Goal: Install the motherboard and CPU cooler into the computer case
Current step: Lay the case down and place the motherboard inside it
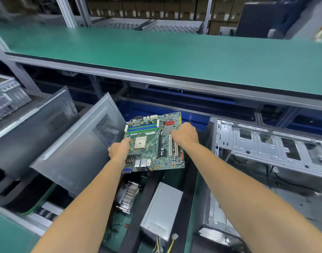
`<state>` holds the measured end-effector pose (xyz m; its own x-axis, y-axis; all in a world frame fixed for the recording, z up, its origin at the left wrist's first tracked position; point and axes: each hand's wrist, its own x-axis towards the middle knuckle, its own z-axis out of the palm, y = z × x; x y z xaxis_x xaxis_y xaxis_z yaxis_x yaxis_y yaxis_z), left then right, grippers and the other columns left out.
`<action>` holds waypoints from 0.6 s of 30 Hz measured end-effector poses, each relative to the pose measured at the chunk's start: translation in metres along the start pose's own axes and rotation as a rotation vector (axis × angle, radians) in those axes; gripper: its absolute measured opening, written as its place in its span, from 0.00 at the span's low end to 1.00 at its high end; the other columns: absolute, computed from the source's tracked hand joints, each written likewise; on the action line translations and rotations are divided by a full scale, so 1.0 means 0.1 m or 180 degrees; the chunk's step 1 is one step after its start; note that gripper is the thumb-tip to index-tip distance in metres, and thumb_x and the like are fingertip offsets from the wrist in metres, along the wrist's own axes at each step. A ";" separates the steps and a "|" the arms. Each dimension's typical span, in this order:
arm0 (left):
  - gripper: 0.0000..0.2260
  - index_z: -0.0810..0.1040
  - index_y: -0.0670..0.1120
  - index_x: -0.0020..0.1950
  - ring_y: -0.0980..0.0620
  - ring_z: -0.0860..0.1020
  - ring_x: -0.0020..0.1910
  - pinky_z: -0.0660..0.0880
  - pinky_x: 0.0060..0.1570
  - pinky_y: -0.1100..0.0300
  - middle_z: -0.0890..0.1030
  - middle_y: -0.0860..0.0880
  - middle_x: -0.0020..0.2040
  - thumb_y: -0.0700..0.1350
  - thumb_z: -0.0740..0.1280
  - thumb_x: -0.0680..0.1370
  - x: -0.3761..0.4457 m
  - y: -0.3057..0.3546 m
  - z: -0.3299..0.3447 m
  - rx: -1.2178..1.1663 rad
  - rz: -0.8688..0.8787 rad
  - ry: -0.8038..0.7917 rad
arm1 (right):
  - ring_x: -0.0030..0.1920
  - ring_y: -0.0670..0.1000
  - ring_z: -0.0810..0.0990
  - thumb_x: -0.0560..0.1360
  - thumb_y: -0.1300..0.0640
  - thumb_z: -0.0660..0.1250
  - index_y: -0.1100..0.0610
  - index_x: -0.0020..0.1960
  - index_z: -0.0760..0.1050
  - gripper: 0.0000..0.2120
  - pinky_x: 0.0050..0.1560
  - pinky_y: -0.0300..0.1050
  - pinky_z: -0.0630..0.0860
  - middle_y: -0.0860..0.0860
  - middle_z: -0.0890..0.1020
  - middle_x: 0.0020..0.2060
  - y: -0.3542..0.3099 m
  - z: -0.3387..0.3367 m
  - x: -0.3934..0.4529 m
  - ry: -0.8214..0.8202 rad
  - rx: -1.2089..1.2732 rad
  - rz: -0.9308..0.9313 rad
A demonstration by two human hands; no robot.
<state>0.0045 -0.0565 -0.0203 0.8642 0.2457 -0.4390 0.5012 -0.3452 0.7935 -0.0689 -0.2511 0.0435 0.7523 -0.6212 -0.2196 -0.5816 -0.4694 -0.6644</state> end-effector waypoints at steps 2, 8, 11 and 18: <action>0.31 0.68 0.39 0.69 0.41 0.70 0.61 0.70 0.59 0.46 0.68 0.42 0.67 0.54 0.67 0.70 -0.10 0.08 -0.04 -0.0109 0.0074 -0.0127 | 0.25 0.49 0.65 0.74 0.62 0.64 0.56 0.31 0.62 0.15 0.24 0.39 0.59 0.50 0.67 0.26 0.00 -0.12 -0.06 0.0066 0.0005 -0.0042; 0.23 0.73 0.37 0.54 0.45 0.72 0.44 0.68 0.47 0.52 0.75 0.41 0.51 0.56 0.66 0.73 -0.56 0.40 -0.10 -0.0063 0.0619 -0.0221 | 0.22 0.48 0.61 0.73 0.60 0.65 0.55 0.29 0.60 0.18 0.23 0.36 0.56 0.48 0.64 0.23 0.08 -0.63 -0.27 0.0354 0.0210 -0.0189; 0.25 0.75 0.35 0.52 0.43 0.75 0.40 0.71 0.45 0.51 0.77 0.33 0.50 0.58 0.64 0.71 -0.93 0.57 -0.07 0.0019 0.0866 -0.0335 | 0.23 0.48 0.61 0.73 0.58 0.65 0.54 0.30 0.59 0.18 0.24 0.37 0.56 0.48 0.64 0.24 0.24 -0.98 -0.42 0.0503 0.0326 -0.0179; 0.19 0.74 0.39 0.47 0.50 0.69 0.31 0.64 0.32 0.56 0.73 0.48 0.35 0.56 0.61 0.75 -1.88 0.68 0.33 0.0331 0.1323 -0.0519 | 0.25 0.49 0.60 0.73 0.59 0.63 0.55 0.30 0.59 0.17 0.25 0.38 0.55 0.49 0.63 0.25 0.99 -1.80 -0.84 0.0759 0.0192 -0.0026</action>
<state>-0.1220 -0.1565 0.1020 0.9843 -0.0758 -0.1594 0.1048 -0.4755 0.8735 -0.2453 -0.3579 0.1246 0.6583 -0.7515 -0.0439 -0.5509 -0.4412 -0.7084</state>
